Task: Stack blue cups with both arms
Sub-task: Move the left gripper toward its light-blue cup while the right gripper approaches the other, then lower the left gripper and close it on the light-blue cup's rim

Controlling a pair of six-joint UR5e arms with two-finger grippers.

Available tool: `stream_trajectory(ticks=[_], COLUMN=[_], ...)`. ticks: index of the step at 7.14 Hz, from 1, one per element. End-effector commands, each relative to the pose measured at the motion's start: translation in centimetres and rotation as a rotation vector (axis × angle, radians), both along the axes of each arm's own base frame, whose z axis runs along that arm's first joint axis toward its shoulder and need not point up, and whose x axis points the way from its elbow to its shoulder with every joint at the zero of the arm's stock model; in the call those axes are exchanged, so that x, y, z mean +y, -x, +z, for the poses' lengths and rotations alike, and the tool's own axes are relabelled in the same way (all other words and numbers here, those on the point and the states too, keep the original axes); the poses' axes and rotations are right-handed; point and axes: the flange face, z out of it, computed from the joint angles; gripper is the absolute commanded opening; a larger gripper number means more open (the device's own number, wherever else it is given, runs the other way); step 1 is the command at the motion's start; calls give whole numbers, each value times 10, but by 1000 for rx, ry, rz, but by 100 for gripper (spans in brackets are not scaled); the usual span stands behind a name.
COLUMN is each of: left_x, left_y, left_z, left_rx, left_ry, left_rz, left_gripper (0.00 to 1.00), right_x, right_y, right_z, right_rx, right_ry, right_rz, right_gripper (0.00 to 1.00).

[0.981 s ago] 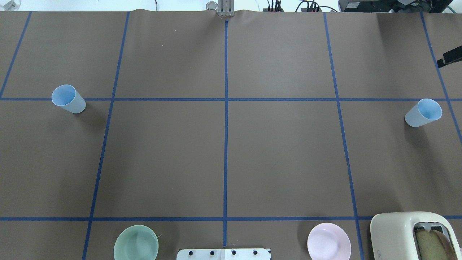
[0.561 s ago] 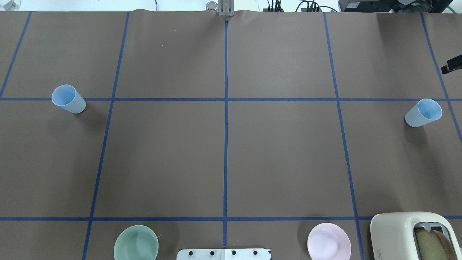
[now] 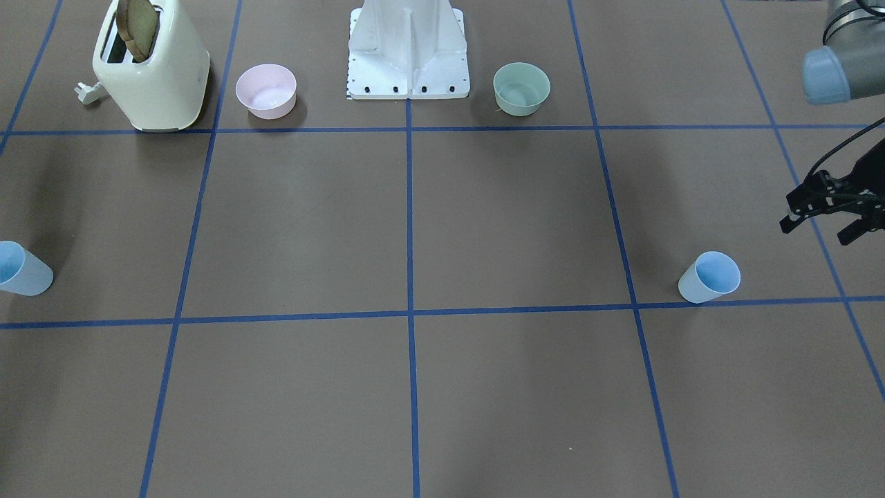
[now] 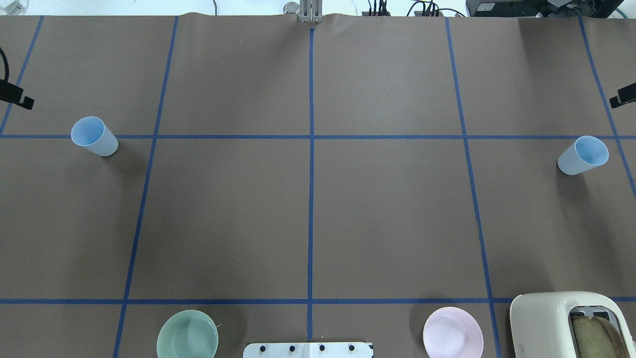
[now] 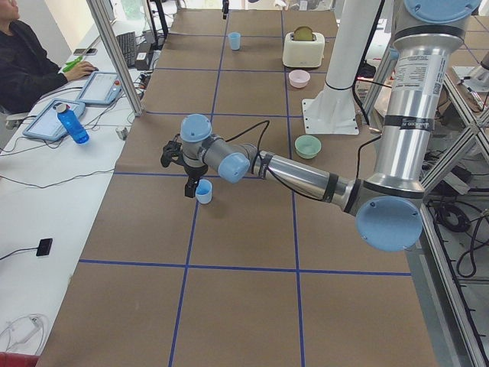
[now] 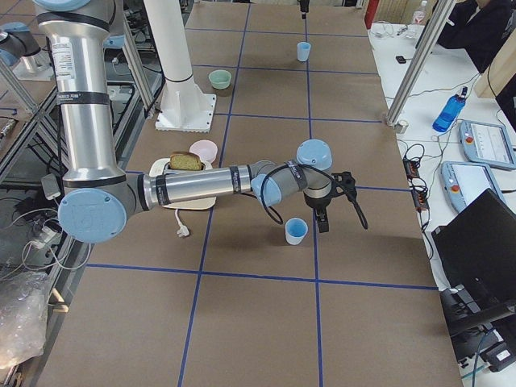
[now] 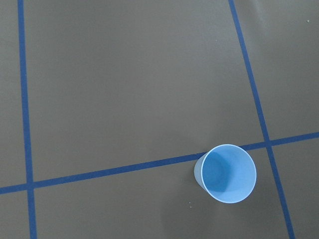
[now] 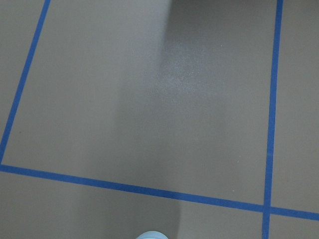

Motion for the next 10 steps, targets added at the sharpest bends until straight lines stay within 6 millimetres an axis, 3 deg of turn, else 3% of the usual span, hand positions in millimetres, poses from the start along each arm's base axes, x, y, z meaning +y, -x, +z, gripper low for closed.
stream_trajectory(ticks=[1,3,5,7,10], left_x=[-13,-22,-29,-30,-35], left_y=[-44,-53,-62,-74,-95], left_z=[6,7,29,45,45], left_rx=[-52,-56,-53,-76,-78], left_ry=[-10,-8,-18,-36,-33], left_rz=[37,47,55,53,79], left_gripper=[98,98,98,98,98], right_x=[7,16,30,32,32], right_y=[2,20,30,30,30], right_z=[12,26,43,45,41], right_rx=[5,15,23,24,18], right_ry=[18,40,67,69,45], right_rz=[-11,-50,-78,-81,-80], right_gripper=[100,100,100,100,100])
